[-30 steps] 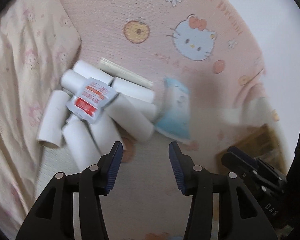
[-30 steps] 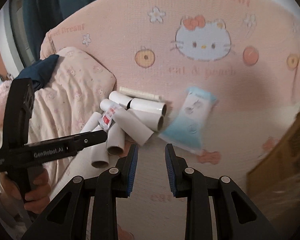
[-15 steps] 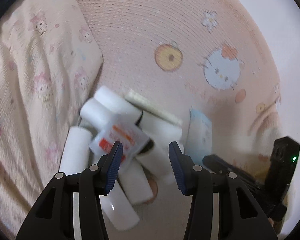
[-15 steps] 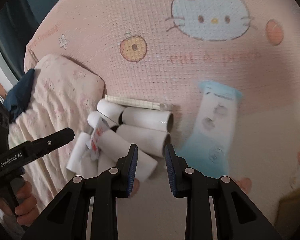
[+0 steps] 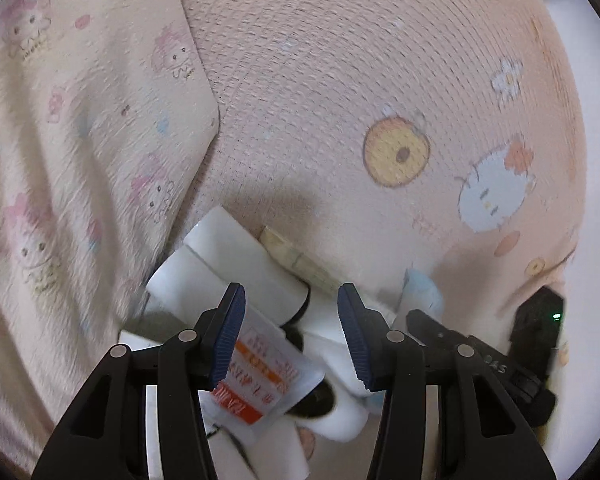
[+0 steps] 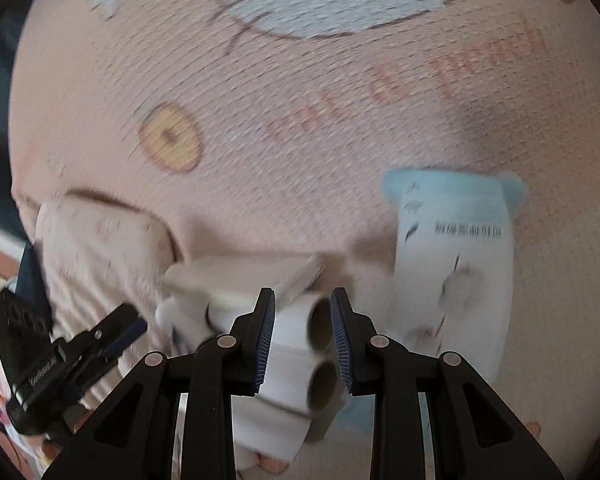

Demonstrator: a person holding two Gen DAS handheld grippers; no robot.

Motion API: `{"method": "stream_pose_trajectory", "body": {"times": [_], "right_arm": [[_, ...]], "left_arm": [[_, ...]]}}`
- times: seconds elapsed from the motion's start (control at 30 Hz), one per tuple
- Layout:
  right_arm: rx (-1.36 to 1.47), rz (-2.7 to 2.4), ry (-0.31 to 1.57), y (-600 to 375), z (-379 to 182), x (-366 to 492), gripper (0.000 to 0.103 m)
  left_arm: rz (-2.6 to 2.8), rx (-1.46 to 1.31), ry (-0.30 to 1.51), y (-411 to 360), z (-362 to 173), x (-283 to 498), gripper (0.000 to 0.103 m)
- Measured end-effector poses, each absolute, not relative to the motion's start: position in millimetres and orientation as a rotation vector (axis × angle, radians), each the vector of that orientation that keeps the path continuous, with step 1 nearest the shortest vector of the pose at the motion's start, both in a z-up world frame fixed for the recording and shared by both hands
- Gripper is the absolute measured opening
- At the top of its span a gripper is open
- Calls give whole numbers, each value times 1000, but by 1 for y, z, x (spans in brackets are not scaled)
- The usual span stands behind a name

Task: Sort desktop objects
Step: 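Lower both open grippers onto the white tube pile, then slide both grippers onto the white spiral notebook beside the wipes pack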

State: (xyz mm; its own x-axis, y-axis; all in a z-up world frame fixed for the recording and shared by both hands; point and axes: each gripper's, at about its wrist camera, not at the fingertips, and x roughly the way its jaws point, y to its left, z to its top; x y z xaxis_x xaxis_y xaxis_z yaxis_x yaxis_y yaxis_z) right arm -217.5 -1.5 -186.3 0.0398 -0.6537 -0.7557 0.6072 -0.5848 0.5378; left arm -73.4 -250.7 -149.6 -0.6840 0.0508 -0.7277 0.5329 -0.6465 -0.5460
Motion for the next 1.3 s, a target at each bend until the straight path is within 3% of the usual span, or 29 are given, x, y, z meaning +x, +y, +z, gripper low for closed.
{"method": "stream_pose_trajectory", "body": {"times": [0.23, 0.37, 0.57, 0.83, 1.07, 1.3], "right_arm": [[1476, -1677, -85, -13, -202, -235, 25], [1501, -1662, -143, -11, -206, -237, 36], [1490, -1635, -137, -18, -206, -236, 37], [1442, -1558, -120, -29, -208, -229, 37], [1427, -1566, -76, -31, -207, -226, 37], [1423, -1534, -165, -12, -204, -227, 37]], "left_arm": [[-2275, 1001, 1391, -282, -166, -84, 59], [-2275, 1019, 1387, -282, -167, -95, 59], [-2220, 1107, 1345, -276, -175, -109, 59], [-2215, 1102, 1362, -275, -181, -111, 32], [-2270, 1105, 1218, -260, -170, -113, 28], [-2405, 1066, 1016, -231, -139, -110, 28]]}}
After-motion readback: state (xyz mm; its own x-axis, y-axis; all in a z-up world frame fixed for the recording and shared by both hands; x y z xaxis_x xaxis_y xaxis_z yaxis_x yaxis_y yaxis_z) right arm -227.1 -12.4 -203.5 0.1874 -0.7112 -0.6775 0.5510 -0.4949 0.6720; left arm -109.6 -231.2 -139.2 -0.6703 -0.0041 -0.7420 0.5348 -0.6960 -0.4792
